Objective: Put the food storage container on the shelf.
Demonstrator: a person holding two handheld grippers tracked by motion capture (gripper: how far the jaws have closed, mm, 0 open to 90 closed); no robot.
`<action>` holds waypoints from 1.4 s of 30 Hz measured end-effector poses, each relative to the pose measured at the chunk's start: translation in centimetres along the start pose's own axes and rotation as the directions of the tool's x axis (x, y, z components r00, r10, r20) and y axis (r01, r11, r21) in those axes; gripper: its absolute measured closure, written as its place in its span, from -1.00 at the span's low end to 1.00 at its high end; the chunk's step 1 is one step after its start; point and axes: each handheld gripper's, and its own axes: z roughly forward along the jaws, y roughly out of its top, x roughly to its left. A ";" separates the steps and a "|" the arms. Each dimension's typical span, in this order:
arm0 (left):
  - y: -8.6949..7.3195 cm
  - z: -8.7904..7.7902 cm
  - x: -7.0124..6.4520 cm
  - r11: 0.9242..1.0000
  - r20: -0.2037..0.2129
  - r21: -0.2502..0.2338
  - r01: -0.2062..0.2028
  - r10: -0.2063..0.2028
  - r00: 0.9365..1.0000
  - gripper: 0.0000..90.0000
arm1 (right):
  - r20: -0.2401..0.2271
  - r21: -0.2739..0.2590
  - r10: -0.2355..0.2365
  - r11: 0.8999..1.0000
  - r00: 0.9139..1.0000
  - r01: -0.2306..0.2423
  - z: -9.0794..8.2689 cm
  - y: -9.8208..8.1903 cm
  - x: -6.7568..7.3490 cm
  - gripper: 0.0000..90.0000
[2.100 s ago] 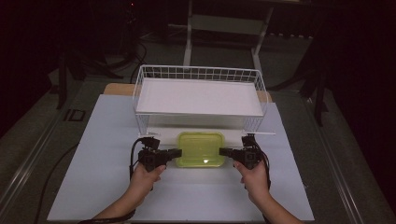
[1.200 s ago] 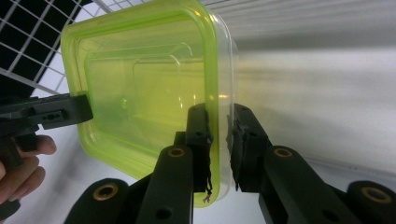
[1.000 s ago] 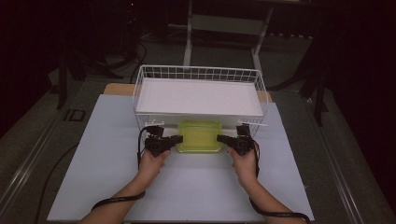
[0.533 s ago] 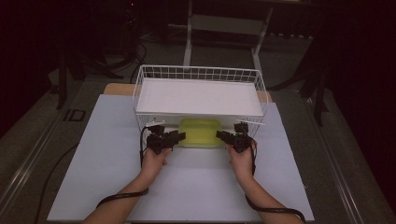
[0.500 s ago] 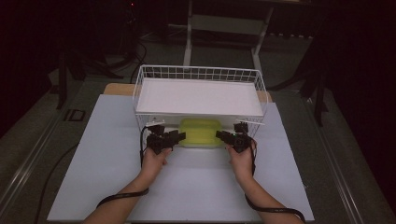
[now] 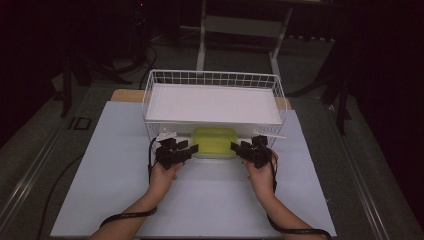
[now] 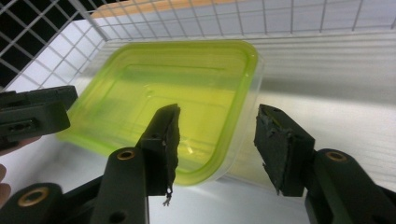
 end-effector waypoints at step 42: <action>-3.5 -7.2 -0.8 0.990 0.115 -0.053 -0.131 0.137 0.984 -0.99 | -0.048 0.131 -0.159 0.978 0.986 0.164 2.7 -2.8 5.0 0.99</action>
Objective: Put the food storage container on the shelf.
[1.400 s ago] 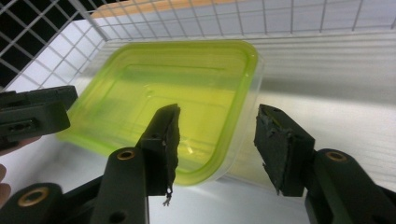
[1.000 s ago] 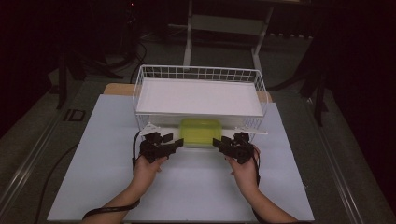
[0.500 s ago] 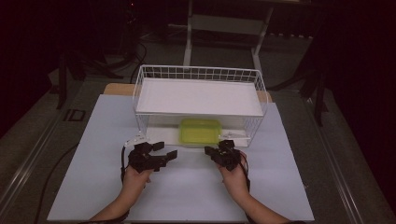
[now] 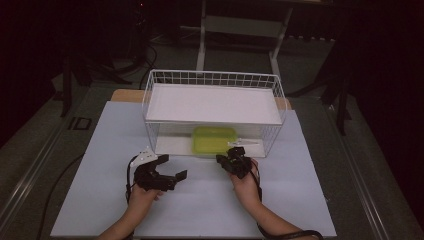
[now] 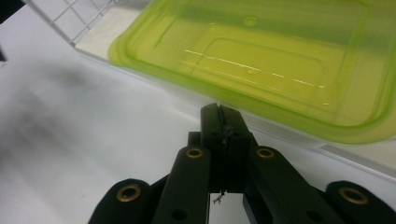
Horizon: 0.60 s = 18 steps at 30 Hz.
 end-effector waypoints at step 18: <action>-0.1 -0.2 0.2 1.000 -0.011 -0.021 -0.013 0.013 1.000 -0.99 | 0.047 -0.026 0.035 0.999 0.998 -0.034 3.6 2.2 -0.7 0.99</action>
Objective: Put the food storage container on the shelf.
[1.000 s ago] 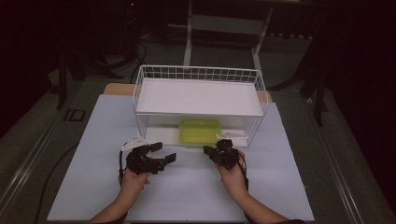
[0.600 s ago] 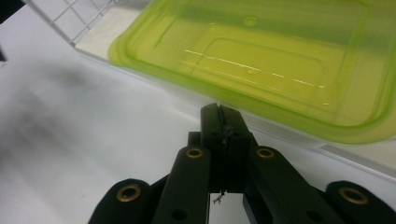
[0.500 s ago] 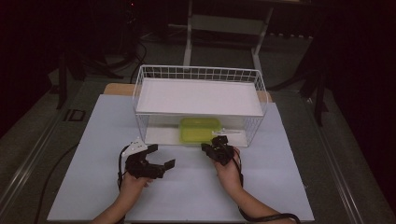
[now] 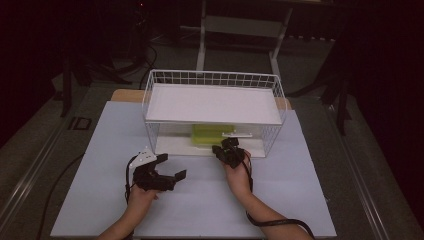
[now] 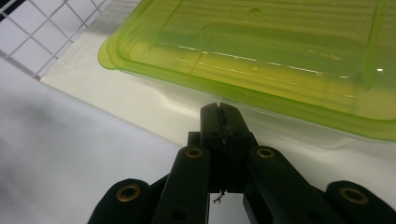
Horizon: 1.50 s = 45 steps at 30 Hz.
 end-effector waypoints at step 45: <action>1.5 1.0 -1.0 0.996 0.090 0.008 -0.092 0.091 0.992 -0.99 | -0.171 -0.074 -0.096 0.994 0.980 0.085 -3.6 -1.7 1.2 -0.58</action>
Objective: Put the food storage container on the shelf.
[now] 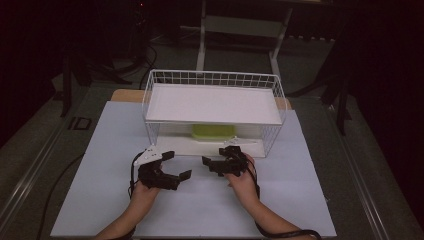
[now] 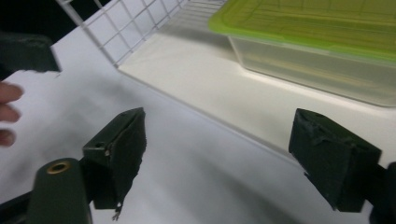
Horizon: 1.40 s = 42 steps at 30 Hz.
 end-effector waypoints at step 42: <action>-0.8 -6.5 -2.1 0.998 0.075 -0.013 -0.055 0.056 0.996 -0.99 | 0.000 -0.116 -0.136 0.984 0.991 0.135 -12.9 -3.0 -1.2 -0.59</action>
